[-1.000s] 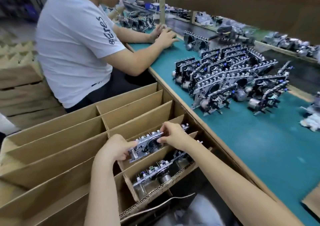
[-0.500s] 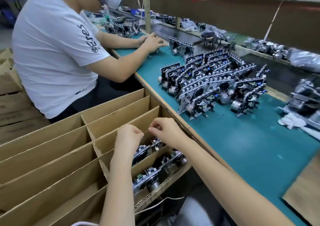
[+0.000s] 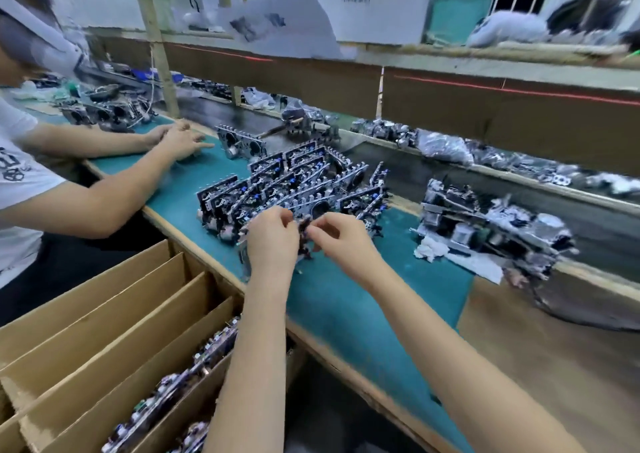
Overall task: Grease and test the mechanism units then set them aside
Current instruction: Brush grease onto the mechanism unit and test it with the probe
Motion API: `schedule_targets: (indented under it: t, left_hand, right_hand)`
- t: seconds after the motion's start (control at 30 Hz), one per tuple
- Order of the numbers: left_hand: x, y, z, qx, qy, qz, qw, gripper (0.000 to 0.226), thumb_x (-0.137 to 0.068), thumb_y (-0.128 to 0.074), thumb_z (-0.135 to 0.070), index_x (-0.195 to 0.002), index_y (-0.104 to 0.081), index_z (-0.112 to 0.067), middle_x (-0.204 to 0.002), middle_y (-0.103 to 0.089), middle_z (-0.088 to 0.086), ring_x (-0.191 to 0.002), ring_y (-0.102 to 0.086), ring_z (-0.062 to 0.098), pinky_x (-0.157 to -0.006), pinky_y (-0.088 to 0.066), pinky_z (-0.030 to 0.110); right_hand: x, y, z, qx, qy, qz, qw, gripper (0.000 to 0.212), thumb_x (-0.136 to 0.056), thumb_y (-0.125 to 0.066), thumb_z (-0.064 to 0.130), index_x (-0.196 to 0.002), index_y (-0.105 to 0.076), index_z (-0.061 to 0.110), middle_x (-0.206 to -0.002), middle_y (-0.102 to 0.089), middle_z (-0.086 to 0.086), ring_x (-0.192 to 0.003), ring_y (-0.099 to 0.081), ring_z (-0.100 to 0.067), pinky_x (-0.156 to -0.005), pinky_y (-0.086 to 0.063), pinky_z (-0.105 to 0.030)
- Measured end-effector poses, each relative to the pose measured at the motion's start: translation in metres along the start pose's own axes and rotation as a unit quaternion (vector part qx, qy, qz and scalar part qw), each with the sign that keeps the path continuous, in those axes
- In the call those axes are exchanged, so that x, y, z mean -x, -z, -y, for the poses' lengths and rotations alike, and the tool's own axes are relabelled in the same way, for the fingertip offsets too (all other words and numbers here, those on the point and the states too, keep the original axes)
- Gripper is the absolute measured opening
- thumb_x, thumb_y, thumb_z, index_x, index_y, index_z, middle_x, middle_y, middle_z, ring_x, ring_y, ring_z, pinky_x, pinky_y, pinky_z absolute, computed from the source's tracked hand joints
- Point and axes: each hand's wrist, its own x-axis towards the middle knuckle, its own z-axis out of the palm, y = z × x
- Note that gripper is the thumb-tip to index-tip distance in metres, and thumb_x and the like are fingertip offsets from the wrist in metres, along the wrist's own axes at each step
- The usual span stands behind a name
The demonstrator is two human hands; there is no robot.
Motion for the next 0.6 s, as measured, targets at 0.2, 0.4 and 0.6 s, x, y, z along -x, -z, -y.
schedule_targets:
  t: [0.2, 0.4, 0.6]
  left_hand:
    - [-0.026, -0.028, -0.010, -0.219, 0.012, 0.174, 0.960, 0.021, -0.092, -0.054, -0.006, -0.074, -0.044, -0.001, -0.084, -0.050, 0.012, -0.079, -0.050, 0.027, -0.064, -0.041, 0.033]
    - [-0.033, -0.037, -0.011, -0.289, -0.002, 0.206, 0.935, 0.015, -0.092, -0.045, 0.004, -0.080, -0.042, -0.003, -0.077, -0.045, 0.008, -0.082, -0.053, 0.030, -0.068, -0.041, 0.034]
    - [-0.034, -0.043, -0.016, -0.250, -0.030, 0.216, 0.943, 0.031, -0.087, -0.044, 0.007, -0.063, -0.034, -0.009, -0.067, -0.039, 0.007, -0.058, -0.039, 0.020, -0.049, -0.030, 0.028]
  right_hand:
    - [0.015, 0.039, -0.031, -0.008, -0.068, -0.046, 0.997, 0.014, -0.089, -0.055, 0.011, -0.076, -0.059, 0.013, -0.073, -0.061, -0.005, -0.068, -0.061, -0.018, -0.056, -0.041, -0.016]
    - [0.026, 0.065, -0.048, 0.007, -0.083, -0.059, 0.995, 0.012, -0.089, -0.055, 0.012, -0.079, -0.060, 0.013, -0.077, -0.063, -0.009, -0.073, -0.061, -0.018, -0.062, -0.042, -0.022]
    - [0.035, 0.090, -0.061, 0.005, -0.110, -0.061, 0.992, 0.014, -0.092, -0.052, 0.013, -0.088, -0.063, 0.004, -0.084, -0.062, -0.007, -0.070, -0.059, -0.016, -0.056, -0.041, -0.013]
